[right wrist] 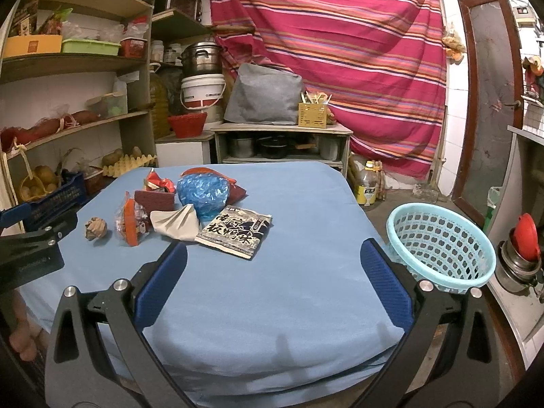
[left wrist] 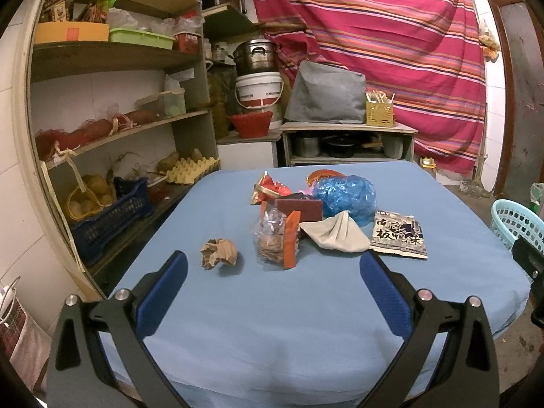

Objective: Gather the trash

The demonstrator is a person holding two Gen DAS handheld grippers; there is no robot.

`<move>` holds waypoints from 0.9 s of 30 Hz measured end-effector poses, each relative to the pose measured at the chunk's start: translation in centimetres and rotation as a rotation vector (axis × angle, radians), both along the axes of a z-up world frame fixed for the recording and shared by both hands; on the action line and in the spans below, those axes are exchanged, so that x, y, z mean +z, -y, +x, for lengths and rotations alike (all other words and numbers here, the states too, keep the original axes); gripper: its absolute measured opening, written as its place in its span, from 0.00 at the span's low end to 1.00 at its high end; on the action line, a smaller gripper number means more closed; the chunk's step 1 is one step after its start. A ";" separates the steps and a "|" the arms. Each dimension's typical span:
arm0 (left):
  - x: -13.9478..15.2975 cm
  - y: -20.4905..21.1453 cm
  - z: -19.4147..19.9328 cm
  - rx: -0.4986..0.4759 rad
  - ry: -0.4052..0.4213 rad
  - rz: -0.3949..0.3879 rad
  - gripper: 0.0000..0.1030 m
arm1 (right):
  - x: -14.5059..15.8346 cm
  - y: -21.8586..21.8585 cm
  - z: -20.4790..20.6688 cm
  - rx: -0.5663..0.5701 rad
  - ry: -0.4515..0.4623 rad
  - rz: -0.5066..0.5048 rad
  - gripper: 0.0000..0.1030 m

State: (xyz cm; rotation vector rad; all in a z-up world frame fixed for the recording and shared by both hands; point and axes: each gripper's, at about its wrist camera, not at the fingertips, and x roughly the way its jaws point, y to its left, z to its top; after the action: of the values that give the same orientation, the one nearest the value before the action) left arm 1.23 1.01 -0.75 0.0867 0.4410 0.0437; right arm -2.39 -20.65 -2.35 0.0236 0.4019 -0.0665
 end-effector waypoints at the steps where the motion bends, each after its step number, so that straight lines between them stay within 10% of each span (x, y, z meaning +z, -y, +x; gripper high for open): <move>1: 0.0 0.0 0.0 0.000 0.001 0.000 0.96 | 0.0 0.0 0.0 0.002 -0.001 0.000 0.96; 27: 0.1 -0.2 -0.2 0.003 0.003 0.009 0.96 | -0.3 0.1 0.2 0.001 -0.007 0.002 0.96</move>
State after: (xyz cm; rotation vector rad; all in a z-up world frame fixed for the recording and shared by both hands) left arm 1.07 1.18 -0.70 0.0952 0.4375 0.0490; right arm -2.21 -20.72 -2.61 0.0256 0.4085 -0.0653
